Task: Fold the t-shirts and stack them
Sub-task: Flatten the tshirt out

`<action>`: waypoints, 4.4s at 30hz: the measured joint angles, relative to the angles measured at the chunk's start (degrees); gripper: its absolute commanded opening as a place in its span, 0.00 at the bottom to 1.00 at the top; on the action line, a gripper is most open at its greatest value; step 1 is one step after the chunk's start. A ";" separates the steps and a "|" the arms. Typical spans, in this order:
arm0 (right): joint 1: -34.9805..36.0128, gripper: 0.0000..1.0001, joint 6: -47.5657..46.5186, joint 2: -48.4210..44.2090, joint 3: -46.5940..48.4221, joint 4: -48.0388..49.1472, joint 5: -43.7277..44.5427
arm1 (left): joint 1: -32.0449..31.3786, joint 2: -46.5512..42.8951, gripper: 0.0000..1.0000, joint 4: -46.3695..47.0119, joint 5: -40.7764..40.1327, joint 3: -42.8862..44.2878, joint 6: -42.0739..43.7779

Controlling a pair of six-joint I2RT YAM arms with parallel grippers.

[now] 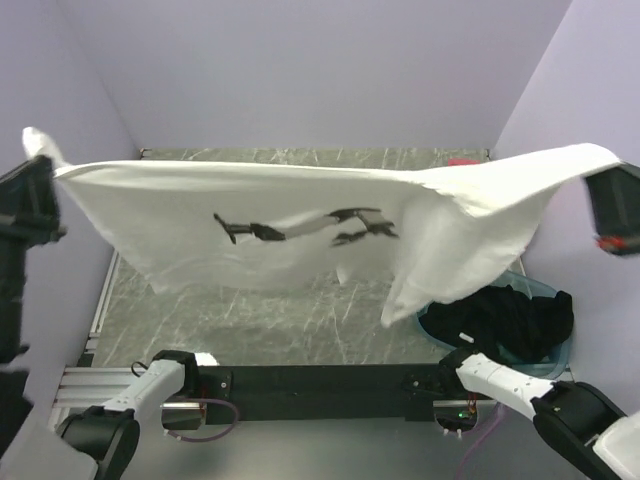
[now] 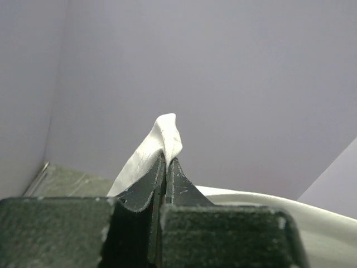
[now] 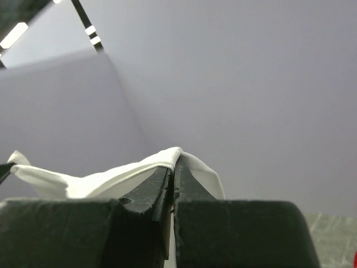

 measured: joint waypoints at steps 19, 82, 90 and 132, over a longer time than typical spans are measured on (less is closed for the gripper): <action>-0.26 0.00 -0.61 -2.60 -38.36 12.55 7.76 | -0.11 -2.21 0.01 9.92 -6.34 -41.11 -5.49; -6.16 0.73 7.67 74.60 -25.68 14.47 0.09 | 9.53 56.63 0.99 36.37 9.84 -53.99 -11.76; -4.66 0.74 7.91 81.44 -12.52 10.45 1.09 | 9.75 59.49 0.99 36.13 10.32 -50.05 -11.32; -4.35 0.75 17.57 83.30 -16.48 32.92 -18.69 | 9.90 59.06 0.99 36.28 11.02 -50.40 -10.25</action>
